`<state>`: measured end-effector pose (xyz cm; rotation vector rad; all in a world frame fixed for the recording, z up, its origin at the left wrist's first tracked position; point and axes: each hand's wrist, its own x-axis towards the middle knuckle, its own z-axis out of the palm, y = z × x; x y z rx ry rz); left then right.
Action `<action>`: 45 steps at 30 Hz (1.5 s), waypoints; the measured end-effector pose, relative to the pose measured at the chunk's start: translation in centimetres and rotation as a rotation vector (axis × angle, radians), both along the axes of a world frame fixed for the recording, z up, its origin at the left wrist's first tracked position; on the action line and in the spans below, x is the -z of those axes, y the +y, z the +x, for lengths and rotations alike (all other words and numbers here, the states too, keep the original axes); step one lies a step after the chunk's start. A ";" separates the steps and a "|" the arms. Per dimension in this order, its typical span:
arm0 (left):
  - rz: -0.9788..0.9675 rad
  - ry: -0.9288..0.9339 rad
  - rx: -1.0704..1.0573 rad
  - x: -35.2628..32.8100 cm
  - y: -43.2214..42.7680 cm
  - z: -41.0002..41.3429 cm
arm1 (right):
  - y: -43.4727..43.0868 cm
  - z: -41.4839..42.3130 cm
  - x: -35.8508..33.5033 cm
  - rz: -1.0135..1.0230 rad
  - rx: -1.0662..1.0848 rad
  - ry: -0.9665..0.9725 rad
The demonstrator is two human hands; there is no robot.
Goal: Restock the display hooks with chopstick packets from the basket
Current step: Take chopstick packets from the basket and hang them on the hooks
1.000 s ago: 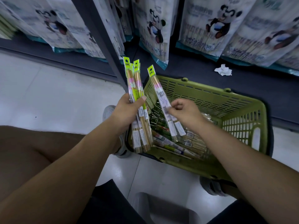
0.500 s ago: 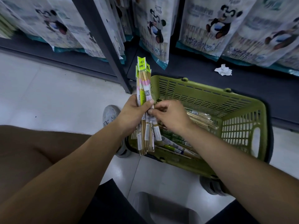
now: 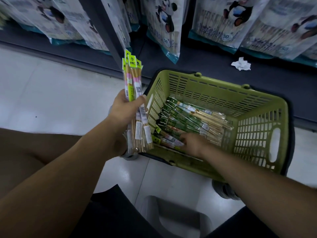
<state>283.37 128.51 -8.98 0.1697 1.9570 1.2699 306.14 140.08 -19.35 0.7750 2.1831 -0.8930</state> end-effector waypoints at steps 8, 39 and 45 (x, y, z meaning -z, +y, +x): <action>-0.027 0.005 0.037 0.6 -0.4 -0.2 | -1.4 1.1 2.4 0.125 -0.113 -0.011; 0.009 -0.007 0.053 1.1 -0.4 -0.3 | 0.5 1.9 3.8 -0.223 0.103 -0.021; 0.005 -0.012 0.046 1.1 -0.4 -0.2 | 1.5 1.4 3.0 -0.296 0.021 -0.099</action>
